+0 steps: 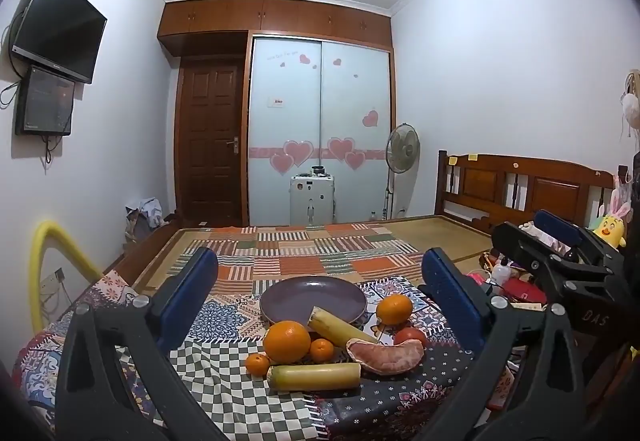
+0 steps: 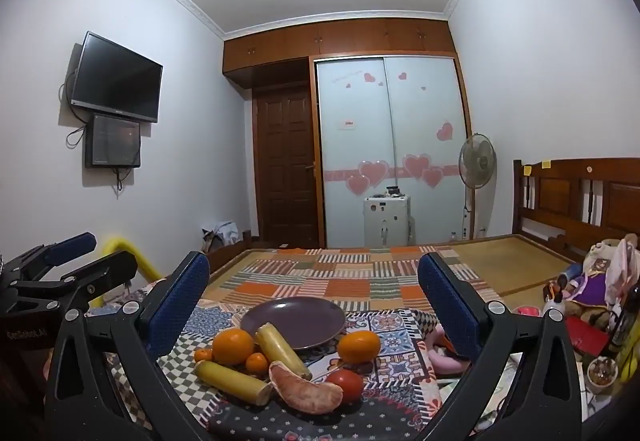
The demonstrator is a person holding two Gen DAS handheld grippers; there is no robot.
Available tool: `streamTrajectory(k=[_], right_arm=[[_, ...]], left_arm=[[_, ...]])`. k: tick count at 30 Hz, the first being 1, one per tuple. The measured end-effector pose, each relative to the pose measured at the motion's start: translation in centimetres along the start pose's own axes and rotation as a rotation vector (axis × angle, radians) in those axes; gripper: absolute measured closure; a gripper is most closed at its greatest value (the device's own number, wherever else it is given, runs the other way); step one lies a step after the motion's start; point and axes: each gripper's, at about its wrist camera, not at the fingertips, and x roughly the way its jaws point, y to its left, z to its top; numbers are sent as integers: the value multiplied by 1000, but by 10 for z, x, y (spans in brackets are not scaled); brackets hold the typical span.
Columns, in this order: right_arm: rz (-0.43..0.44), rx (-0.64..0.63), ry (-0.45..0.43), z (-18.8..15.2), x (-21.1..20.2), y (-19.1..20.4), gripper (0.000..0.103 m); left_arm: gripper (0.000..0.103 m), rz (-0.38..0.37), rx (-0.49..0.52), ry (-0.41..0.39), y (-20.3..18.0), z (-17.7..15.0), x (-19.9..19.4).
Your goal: Organize fruits
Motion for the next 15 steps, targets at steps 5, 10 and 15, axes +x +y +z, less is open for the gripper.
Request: streamTrajectory(k=[5, 10, 15], right_arm=[[1, -3, -3, 5, -3, 1, 0], [1, -4, -3, 5, -4, 3, 0], [5, -3, -5, 5, -5, 5, 0]], left_arm=[[0, -12, 1, -4, 3, 3, -6], [0, -12, 2, -4, 2, 3, -6], [0, -16, 3, -3, 2, 4, -5]])
